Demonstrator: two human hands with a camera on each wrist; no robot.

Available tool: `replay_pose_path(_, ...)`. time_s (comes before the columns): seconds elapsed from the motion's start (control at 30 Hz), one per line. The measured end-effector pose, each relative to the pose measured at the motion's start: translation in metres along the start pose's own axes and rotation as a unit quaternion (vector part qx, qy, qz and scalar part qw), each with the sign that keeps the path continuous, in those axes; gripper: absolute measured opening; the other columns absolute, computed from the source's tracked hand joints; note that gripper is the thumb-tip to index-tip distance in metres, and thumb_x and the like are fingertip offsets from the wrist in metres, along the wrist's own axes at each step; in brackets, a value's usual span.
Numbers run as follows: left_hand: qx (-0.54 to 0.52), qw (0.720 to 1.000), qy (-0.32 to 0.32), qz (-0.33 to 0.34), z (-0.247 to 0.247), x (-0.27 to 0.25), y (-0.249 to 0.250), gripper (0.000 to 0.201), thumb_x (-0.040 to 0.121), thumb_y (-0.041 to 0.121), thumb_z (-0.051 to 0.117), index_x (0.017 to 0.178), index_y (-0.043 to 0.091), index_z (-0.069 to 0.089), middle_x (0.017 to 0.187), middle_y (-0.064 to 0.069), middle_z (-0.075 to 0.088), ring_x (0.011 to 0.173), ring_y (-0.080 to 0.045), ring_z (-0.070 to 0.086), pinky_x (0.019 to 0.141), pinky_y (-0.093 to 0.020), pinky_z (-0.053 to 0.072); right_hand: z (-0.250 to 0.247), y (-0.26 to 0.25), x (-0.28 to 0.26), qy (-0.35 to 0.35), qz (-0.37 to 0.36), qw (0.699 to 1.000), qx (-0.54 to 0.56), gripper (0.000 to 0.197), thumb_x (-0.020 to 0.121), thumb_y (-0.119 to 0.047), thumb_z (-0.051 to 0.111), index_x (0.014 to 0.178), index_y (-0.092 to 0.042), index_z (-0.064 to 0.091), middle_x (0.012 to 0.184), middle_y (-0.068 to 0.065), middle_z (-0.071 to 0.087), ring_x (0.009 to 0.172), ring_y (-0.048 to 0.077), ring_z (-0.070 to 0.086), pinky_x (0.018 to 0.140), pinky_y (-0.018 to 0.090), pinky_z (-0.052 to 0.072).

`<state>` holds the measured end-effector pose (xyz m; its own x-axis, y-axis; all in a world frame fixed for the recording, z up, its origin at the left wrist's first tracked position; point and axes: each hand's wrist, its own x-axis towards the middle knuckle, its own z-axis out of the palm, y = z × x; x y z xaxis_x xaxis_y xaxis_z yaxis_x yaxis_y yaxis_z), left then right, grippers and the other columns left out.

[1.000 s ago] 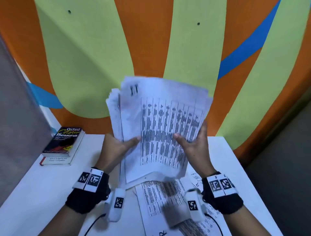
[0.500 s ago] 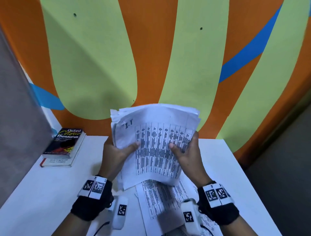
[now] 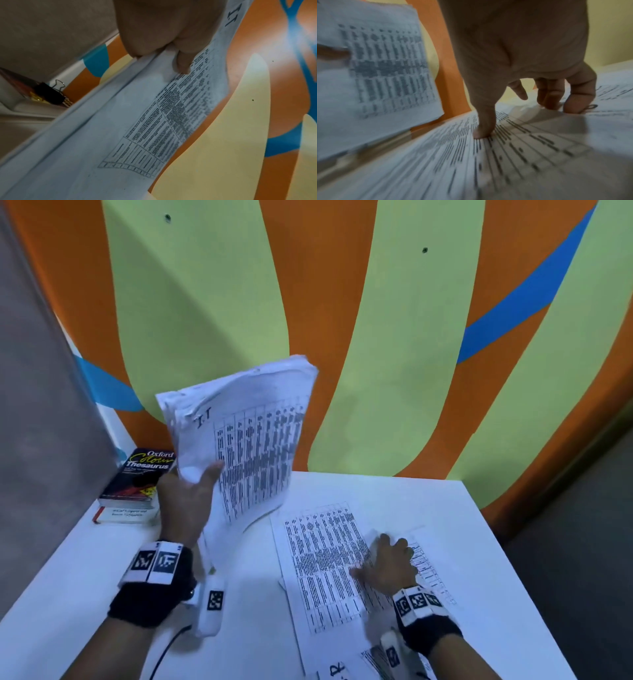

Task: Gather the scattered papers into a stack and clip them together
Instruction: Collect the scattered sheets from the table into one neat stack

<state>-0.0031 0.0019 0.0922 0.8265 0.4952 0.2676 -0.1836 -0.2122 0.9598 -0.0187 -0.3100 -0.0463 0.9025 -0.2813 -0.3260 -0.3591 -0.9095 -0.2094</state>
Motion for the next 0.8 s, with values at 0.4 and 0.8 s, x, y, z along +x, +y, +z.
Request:
replay_pose_path(0.4,-0.017,0.999,0.031,0.026,-0.015,-0.017,0.014,0.042,0.083,0.006,0.069,0.117,0.013,0.046,0.112,0.008,0.046,0.077,0.024,0.053,0.067,0.008,0.030,-0.089,0.037,0.007,0.155,-0.102,0.951,0.249,0.012,0.077,-0.012,0.075,0.083,-0.009,0.065,0.079,0.011,0.068,0.074,0.023,0.062,0.061,0.030,0.039)
replay_pose_path(0.8,0.004,0.999,0.023,0.048,-0.019,-0.018,0.010,0.057,0.083,0.005,0.068,0.133,0.005,0.041,0.121,0.006,0.038,0.103,0.000,0.040,0.066,0.015,0.022,-0.053,0.095,-0.030,-0.023,-0.043,0.999,0.012,0.012,0.082,-0.028,0.063,0.080,-0.016,0.066,0.096,0.007,0.069,0.089,0.021,0.065,0.065,0.022,0.038)
